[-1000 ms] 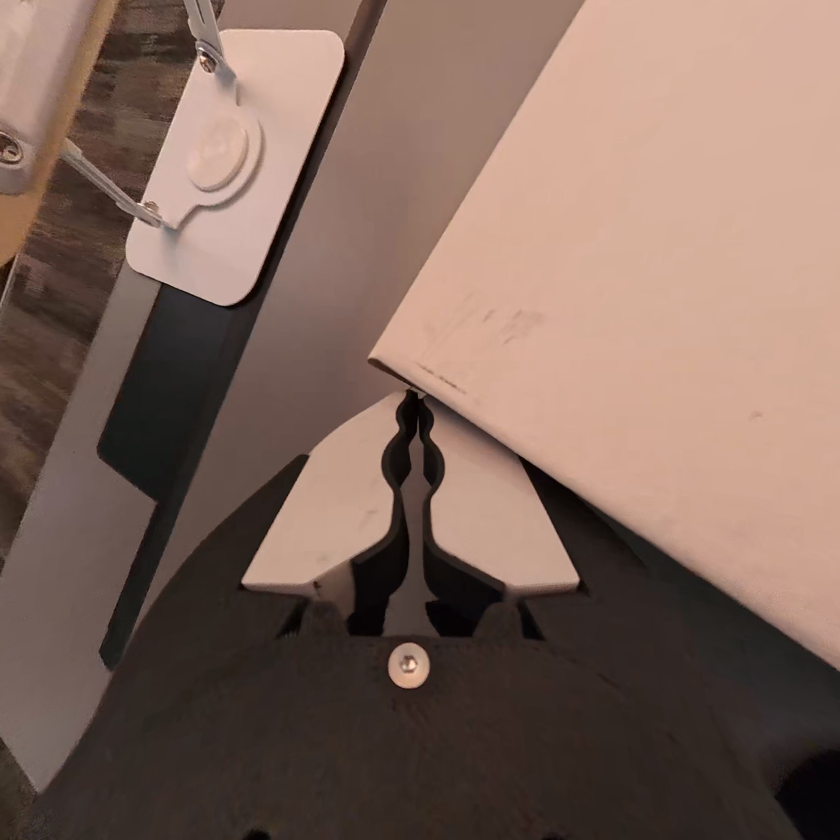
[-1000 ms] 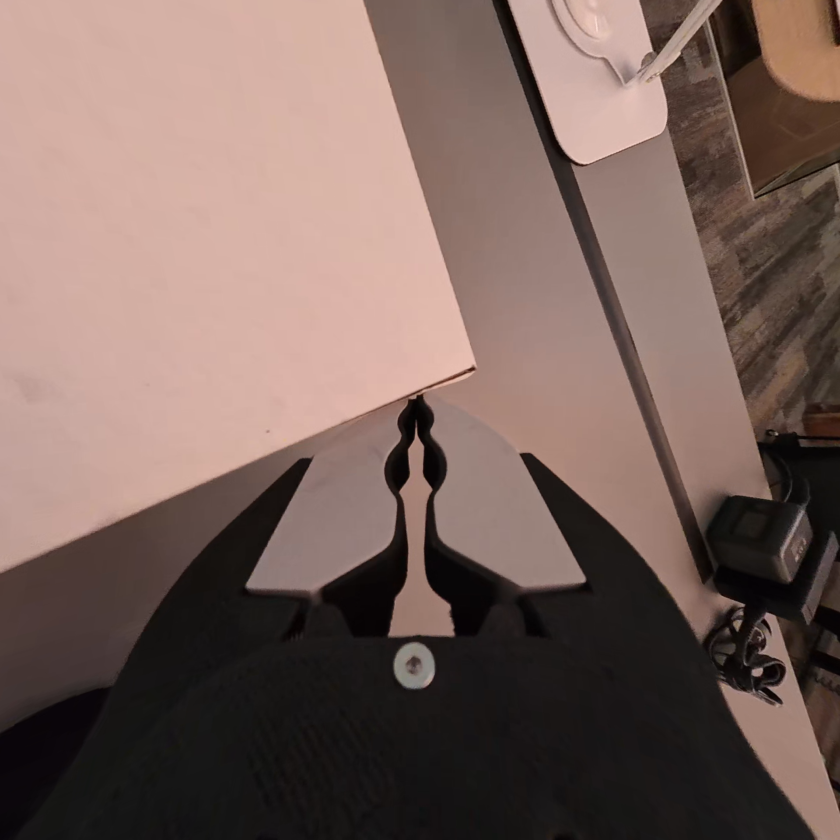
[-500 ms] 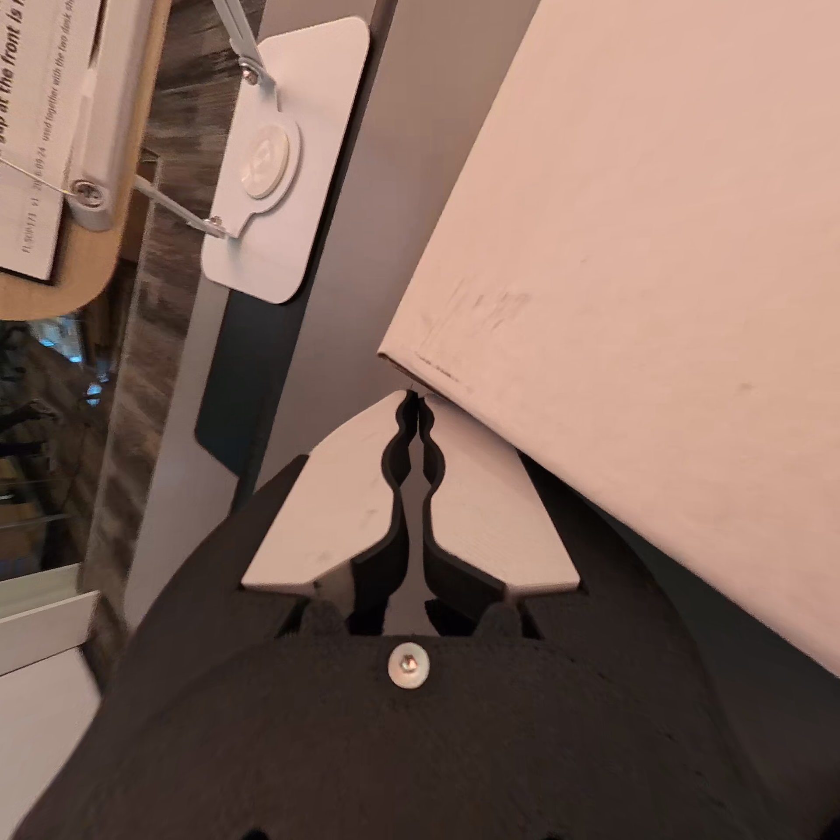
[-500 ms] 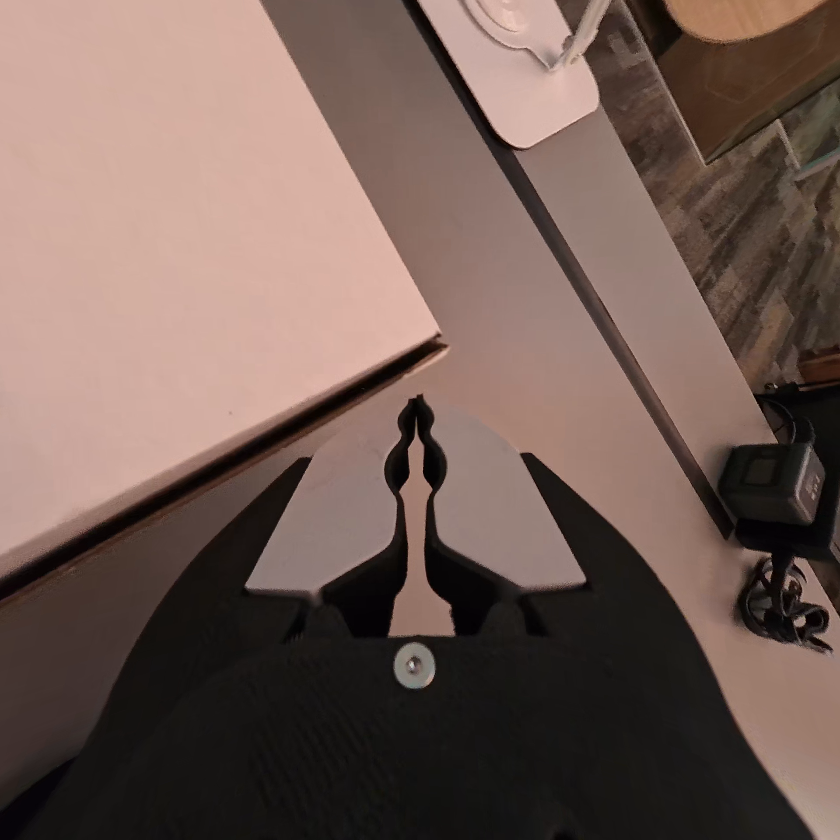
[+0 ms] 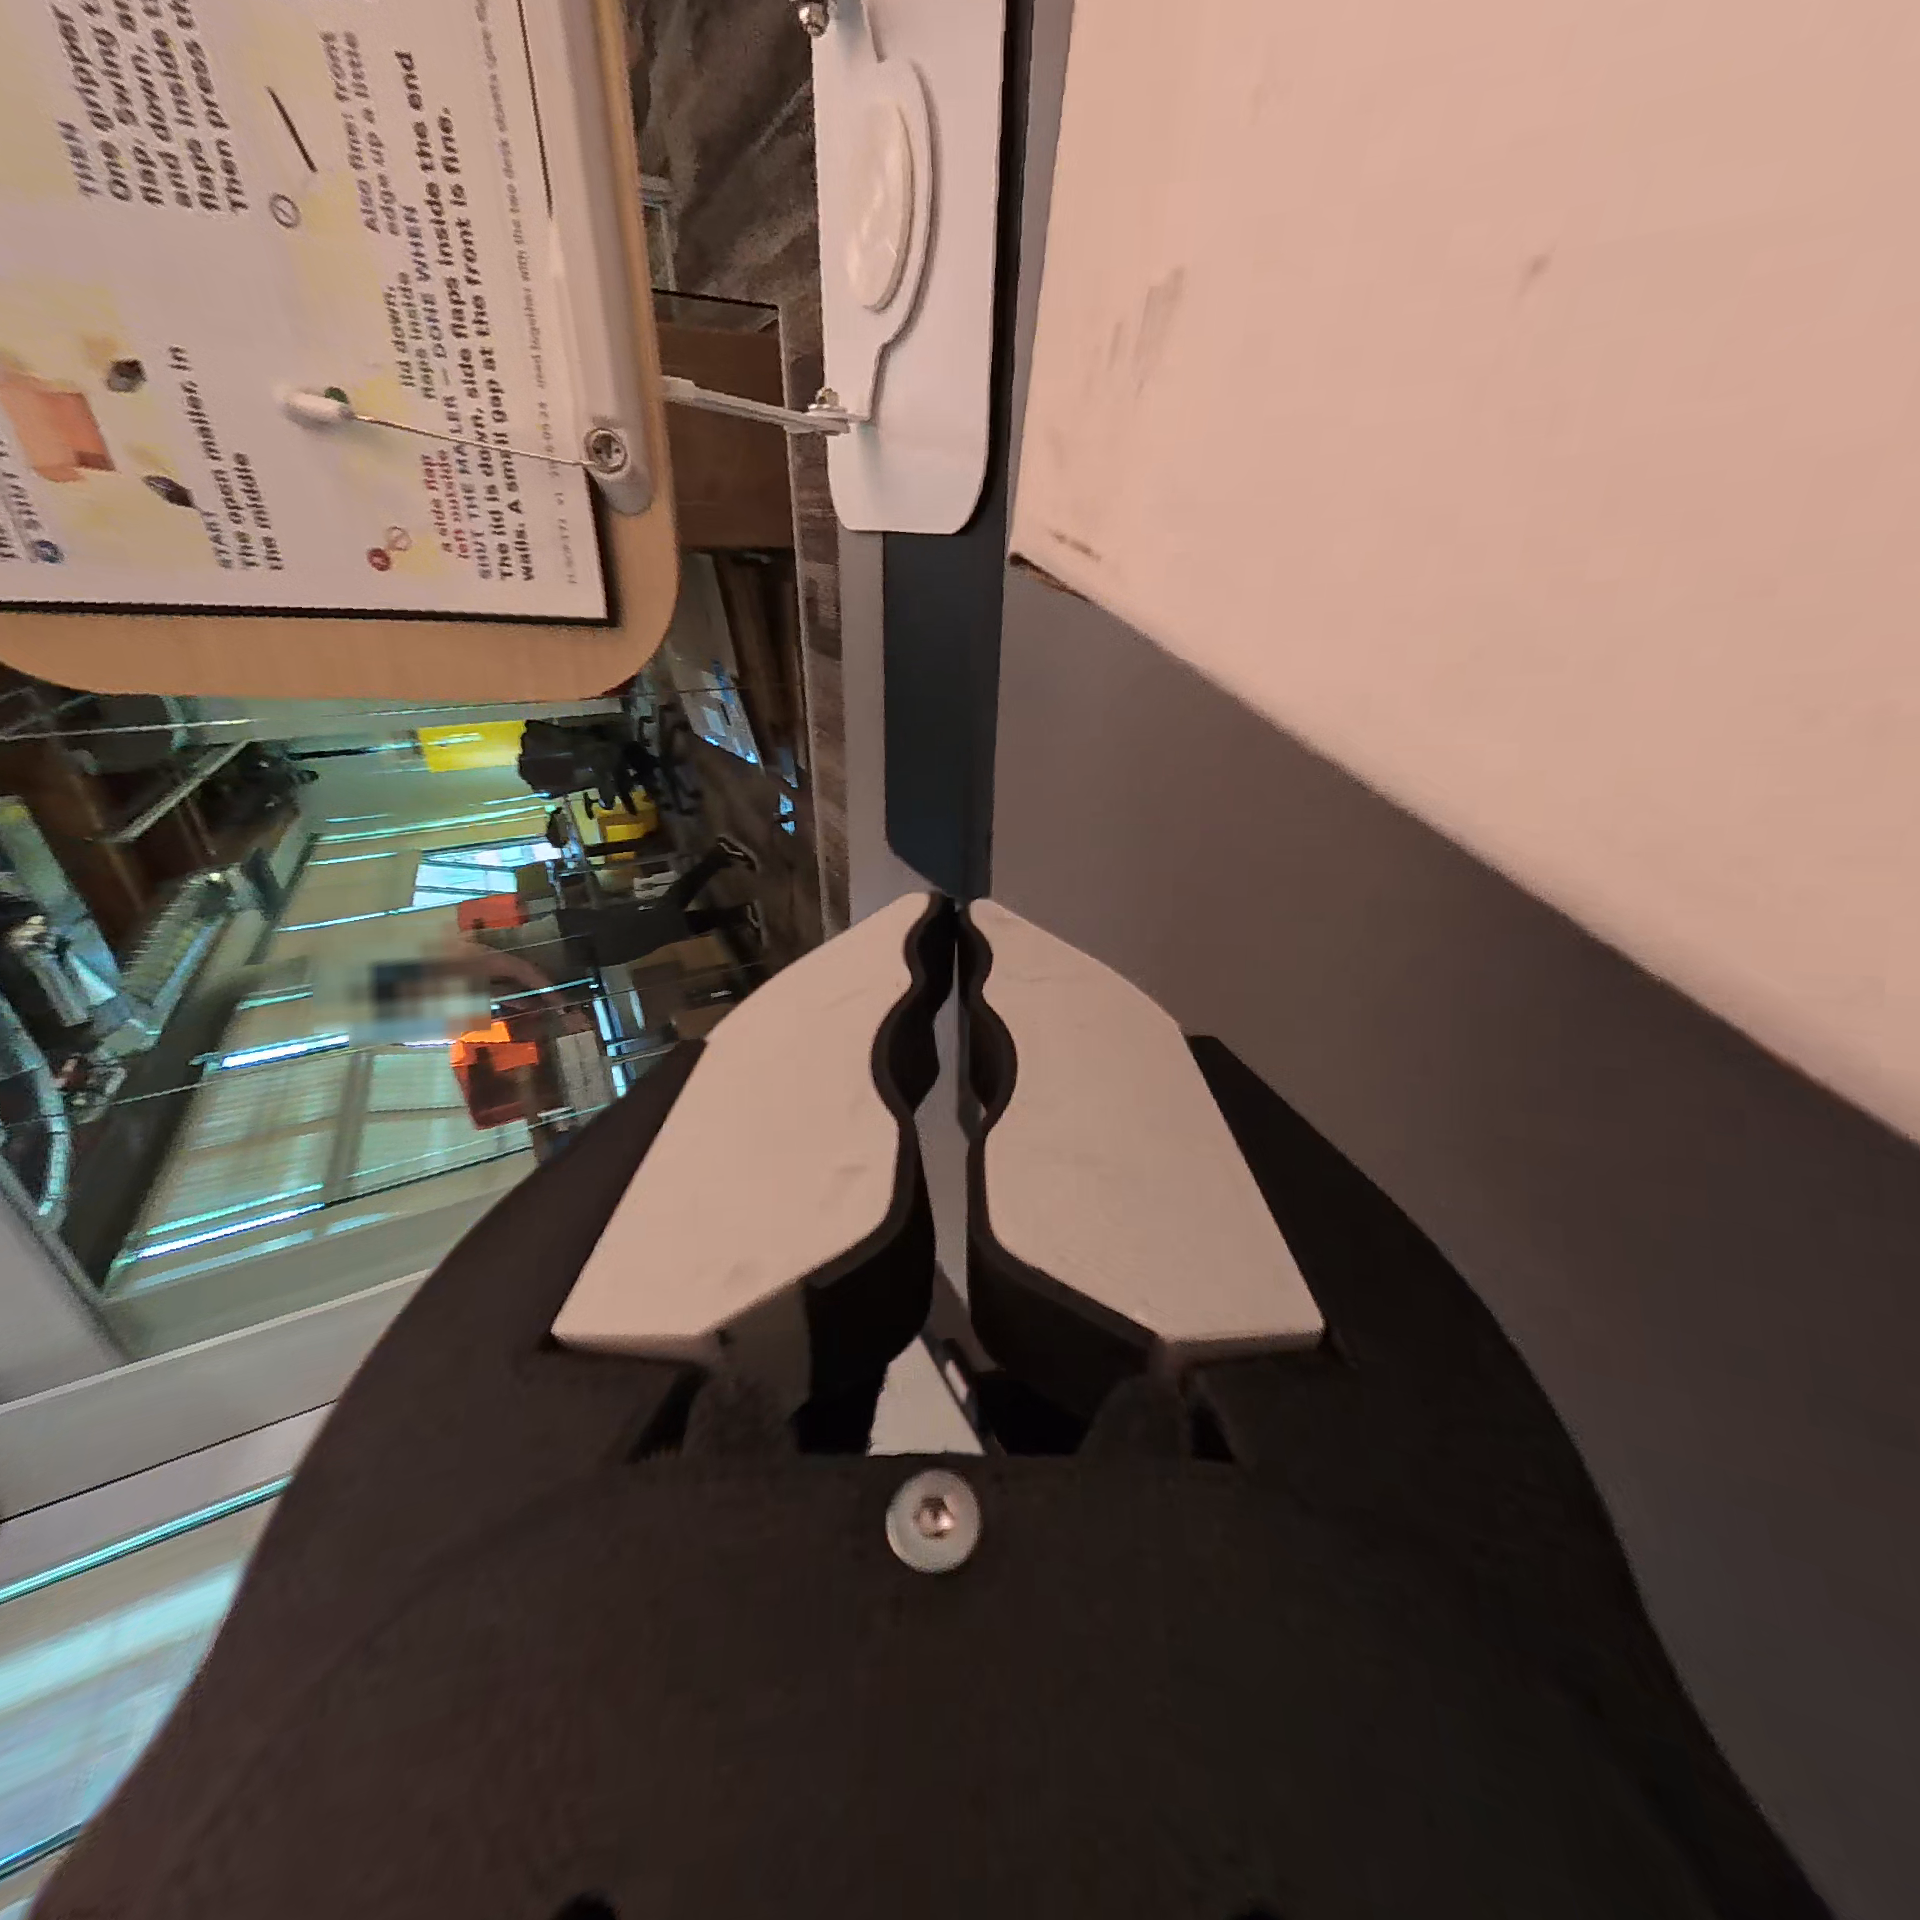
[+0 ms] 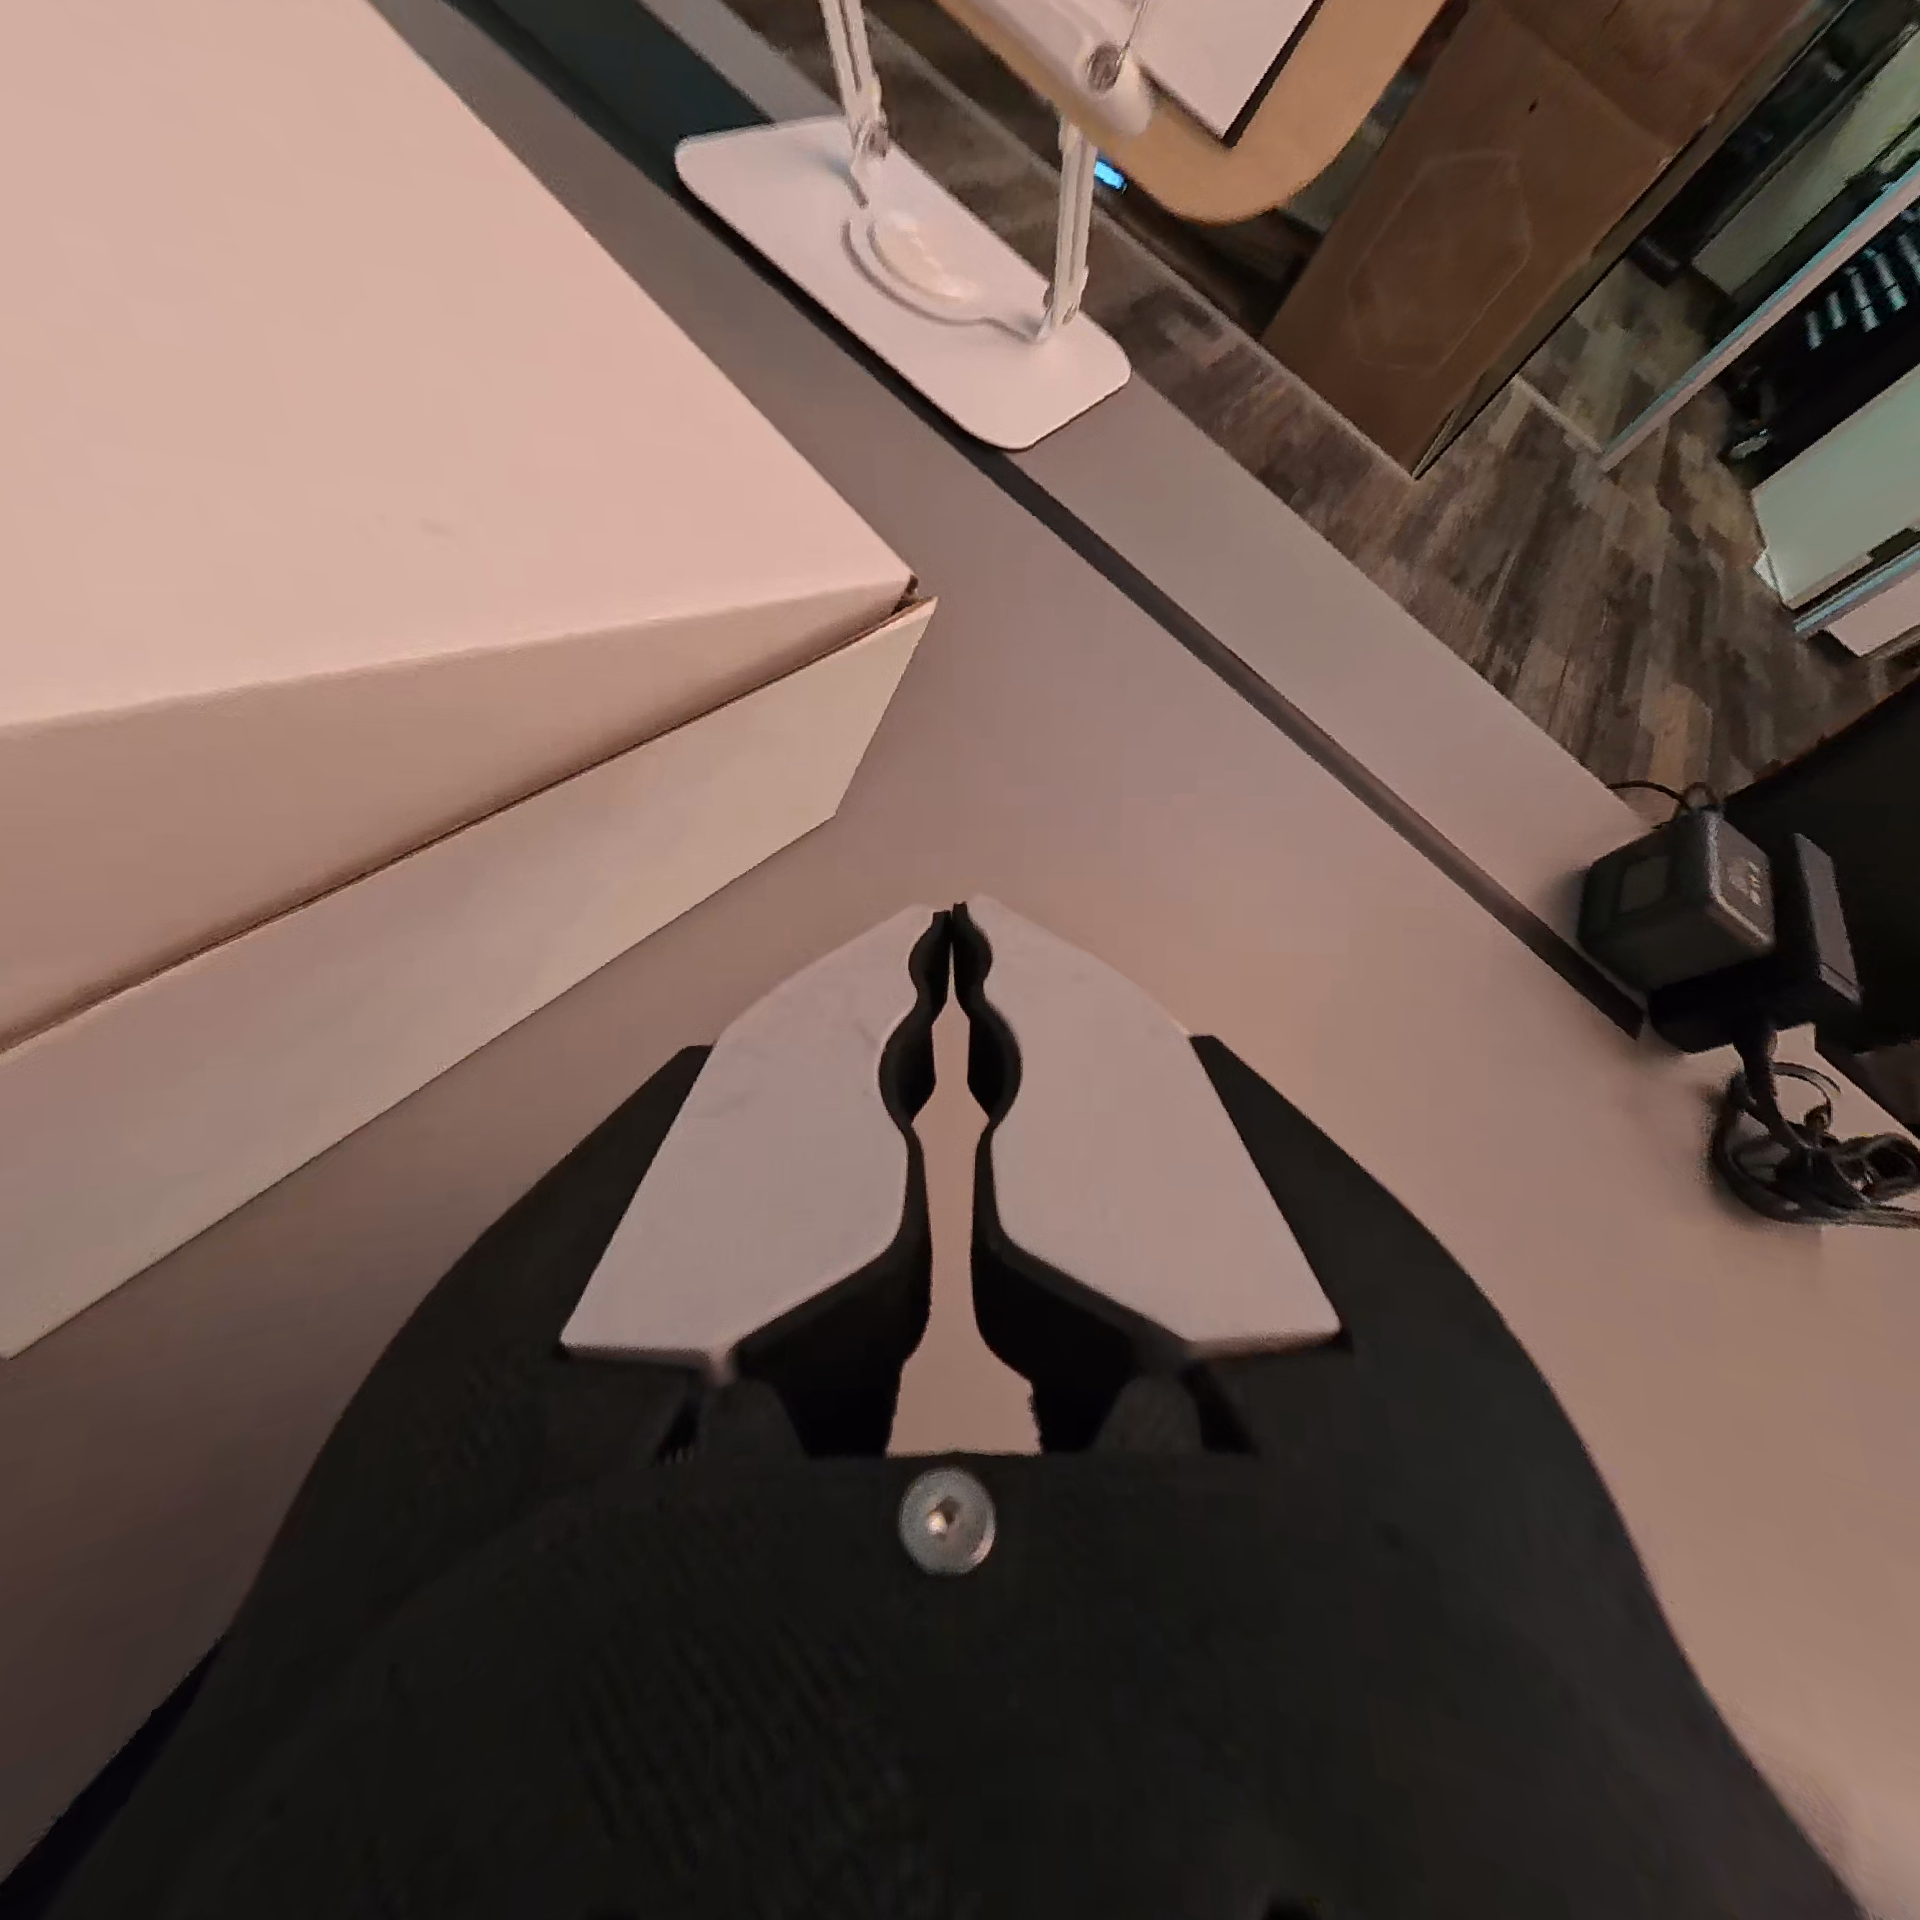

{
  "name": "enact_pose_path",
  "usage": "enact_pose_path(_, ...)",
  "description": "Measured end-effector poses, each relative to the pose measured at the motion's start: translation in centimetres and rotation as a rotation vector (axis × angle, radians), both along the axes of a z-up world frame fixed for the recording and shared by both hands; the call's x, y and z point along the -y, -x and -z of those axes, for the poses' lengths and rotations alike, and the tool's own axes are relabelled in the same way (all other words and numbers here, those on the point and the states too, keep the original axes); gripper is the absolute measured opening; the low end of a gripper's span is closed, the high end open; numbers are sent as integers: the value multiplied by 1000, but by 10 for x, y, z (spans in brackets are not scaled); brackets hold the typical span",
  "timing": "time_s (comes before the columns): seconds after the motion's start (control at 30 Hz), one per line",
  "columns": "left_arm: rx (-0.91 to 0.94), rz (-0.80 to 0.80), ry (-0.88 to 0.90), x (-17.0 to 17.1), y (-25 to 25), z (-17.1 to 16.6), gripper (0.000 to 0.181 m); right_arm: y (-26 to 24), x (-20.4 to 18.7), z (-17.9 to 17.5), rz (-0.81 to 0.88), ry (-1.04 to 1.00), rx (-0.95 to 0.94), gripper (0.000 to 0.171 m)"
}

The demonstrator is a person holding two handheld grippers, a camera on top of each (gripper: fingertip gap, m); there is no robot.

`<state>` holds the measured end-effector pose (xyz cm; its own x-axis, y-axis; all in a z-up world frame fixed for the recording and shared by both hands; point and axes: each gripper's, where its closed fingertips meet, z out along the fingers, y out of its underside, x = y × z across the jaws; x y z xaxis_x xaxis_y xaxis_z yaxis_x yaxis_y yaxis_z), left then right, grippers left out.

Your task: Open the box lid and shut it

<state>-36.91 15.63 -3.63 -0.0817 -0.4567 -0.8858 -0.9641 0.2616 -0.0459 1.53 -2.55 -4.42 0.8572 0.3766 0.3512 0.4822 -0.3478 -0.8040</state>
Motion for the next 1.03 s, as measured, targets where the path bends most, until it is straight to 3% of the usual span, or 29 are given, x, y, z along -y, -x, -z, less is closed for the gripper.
enact_pose_path(0.17,61,-7,9,16,4,-18,0,9,42,-27,7,-90,-82,6)
enact_pose_path(0.23,237,-35,84,29,7,-31,2,13,60,-39,30,-131,-80,17)
enact_pose_path(0.37,757,-98,422,72,24,-54,30,24,100,-60,68,-229,-157,30)
enact_pose_path(0.47,1079,-11,722,125,33,-65,52,39,127,-71,48,-294,-300,44)
enact_pose_path(0.53,1190,45,868,159,38,-65,65,53,138,-71,25,-299,-401,59)
enact_pose_path(0.67,1193,43,989,208,28,-38,85,81,139,-55,29,-262,-489,84)
enact_pose_path(0.73,1160,1,960,217,14,-23,90,94,128,-44,46,-237,-488,86)
enact_pose_path(0.93,1179,-93,849,201,-29,-5,86,126,87,-6,72,-106,-485,84)
enact_pose_path(1.03,1229,-139,873,189,-36,-3,71,118,76,0,164,-103,-514,72)
